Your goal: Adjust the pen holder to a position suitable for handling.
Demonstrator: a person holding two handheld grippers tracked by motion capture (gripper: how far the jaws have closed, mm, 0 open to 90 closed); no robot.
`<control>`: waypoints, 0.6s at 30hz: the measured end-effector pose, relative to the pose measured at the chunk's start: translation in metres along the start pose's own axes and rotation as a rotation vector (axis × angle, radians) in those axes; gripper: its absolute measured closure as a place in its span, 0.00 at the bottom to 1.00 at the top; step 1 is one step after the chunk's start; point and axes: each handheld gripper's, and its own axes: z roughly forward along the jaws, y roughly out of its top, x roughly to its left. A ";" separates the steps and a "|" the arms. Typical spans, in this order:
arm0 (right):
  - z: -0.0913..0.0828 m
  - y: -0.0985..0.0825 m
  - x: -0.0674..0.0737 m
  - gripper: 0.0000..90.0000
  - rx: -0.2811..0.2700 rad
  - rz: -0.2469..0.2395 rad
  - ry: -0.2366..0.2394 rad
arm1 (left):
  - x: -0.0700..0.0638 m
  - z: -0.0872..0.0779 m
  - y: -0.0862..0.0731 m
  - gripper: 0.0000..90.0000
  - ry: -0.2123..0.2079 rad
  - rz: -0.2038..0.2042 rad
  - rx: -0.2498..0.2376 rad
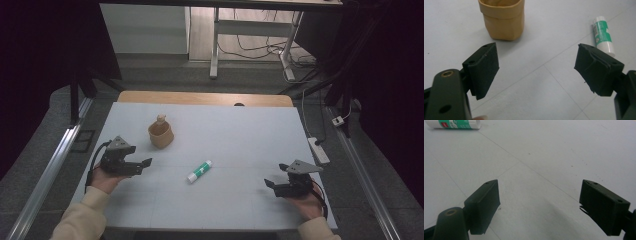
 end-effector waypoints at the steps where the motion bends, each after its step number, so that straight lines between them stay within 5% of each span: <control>1: 0.000 0.000 0.000 0.18 0.001 -0.001 -0.001 | 0.001 0.001 0.001 0.21 0.000 -0.003 0.001; 18: 0.000 -0.001 -0.001 0.18 0.010 0.005 -0.005 | 0.025 0.010 0.014 0.22 0.029 -0.046 0.011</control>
